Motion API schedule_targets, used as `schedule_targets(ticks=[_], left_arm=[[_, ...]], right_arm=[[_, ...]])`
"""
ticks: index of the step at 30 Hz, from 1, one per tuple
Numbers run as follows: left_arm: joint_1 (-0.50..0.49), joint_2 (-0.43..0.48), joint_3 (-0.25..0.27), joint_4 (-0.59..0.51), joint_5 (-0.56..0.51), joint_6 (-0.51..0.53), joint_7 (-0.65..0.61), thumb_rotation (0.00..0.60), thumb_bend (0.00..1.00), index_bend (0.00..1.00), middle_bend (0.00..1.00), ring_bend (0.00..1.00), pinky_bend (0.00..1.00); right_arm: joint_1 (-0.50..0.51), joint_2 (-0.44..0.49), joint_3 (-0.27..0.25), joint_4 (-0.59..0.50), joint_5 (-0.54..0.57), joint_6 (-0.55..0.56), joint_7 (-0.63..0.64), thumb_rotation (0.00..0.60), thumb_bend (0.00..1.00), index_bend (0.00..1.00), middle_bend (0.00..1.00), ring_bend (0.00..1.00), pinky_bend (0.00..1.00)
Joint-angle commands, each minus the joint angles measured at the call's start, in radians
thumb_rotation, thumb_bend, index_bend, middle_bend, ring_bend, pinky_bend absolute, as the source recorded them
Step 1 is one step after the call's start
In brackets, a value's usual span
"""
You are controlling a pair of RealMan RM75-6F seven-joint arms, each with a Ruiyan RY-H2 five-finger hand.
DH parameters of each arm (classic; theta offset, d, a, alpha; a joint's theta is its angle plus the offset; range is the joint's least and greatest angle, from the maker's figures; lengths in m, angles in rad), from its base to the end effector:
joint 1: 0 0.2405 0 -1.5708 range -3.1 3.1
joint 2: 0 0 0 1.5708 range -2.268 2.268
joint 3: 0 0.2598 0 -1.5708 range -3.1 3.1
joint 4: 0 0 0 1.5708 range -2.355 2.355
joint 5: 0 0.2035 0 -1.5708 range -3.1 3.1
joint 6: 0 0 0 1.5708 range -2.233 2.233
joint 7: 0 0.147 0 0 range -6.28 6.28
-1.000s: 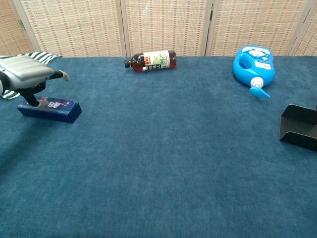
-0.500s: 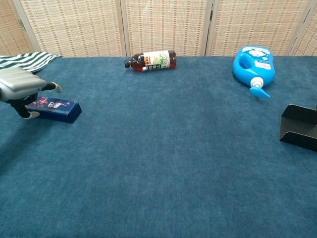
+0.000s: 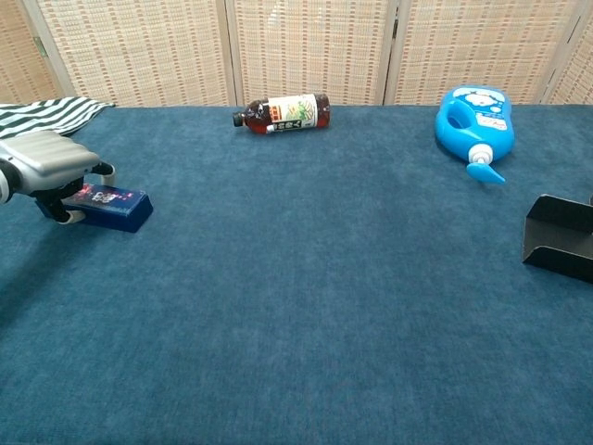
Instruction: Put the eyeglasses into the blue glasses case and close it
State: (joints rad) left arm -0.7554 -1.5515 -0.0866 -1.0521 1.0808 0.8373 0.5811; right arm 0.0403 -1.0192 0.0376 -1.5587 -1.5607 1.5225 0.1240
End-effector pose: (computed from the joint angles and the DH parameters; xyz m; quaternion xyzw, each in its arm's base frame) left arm -0.2539 0.3991 0.0218 -0.7887 -0.2160 -0.1546 0.5544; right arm -0.3256 -0.1679 0.2043 0.6028 -0.3720 0.3860 0.5910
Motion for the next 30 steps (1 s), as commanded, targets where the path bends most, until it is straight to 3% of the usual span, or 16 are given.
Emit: schedule_targets(ticks=[1, 3, 5, 9, 12, 21, 30], left_arm=[[0.005, 0.003, -0.004, -0.008, -0.003, 0.011, -0.002, 0.600, 0.36, 0.27, 0.88, 0.86, 0.98], [0.011, 0.014, -0.011, -0.029, -0.016, 0.019, 0.000, 0.600, 0.31, 0.11, 0.82, 0.80, 0.98], [0.019, 0.035, -0.018, -0.067, -0.036, 0.029, 0.008, 0.600, 0.29, 0.03, 0.73, 0.72, 0.97], [0.048, 0.086, -0.034, -0.170, -0.050, 0.087, -0.002, 0.600, 0.27, 0.00, 0.50, 0.52, 0.88], [0.089, 0.127, -0.051, -0.261, -0.031, 0.170, -0.059, 0.600, 0.27, 0.00, 0.42, 0.45, 0.76], [0.256, 0.242, -0.047, -0.471, 0.098, 0.429, -0.273, 0.600, 0.27, 0.06, 0.39, 0.38, 0.59], [0.414, 0.294, 0.008, -0.546, 0.202, 0.635, -0.341, 0.600, 0.27, 0.11, 0.39, 0.38, 0.56]], right_arm=[[0.000, 0.000, 0.000, 0.000, 0.000, 0.000, -0.001, 0.600, 0.25, 0.18, 0.37, 0.26, 0.28], [0.001, 0.001, 0.001, -0.002, -0.001, 0.000, -0.002, 0.600, 0.25, 0.18, 0.37, 0.26, 0.28], [0.002, 0.002, 0.002, -0.003, -0.001, 0.001, -0.003, 0.600, 0.25, 0.18, 0.37, 0.26, 0.28], [0.005, 0.006, 0.003, -0.007, -0.001, -0.003, -0.009, 0.600, 0.25, 0.18, 0.37, 0.26, 0.28], [0.009, 0.011, 0.005, -0.012, -0.004, -0.005, -0.014, 0.600, 0.25, 0.18, 0.37, 0.26, 0.28], [0.033, 0.026, 0.007, -0.014, -0.020, -0.028, -0.003, 0.600, 0.26, 0.18, 0.37, 0.26, 0.28], [0.050, 0.008, 0.004, 0.010, -0.040, -0.037, 0.011, 0.600, 0.27, 0.18, 0.35, 0.26, 0.28]])
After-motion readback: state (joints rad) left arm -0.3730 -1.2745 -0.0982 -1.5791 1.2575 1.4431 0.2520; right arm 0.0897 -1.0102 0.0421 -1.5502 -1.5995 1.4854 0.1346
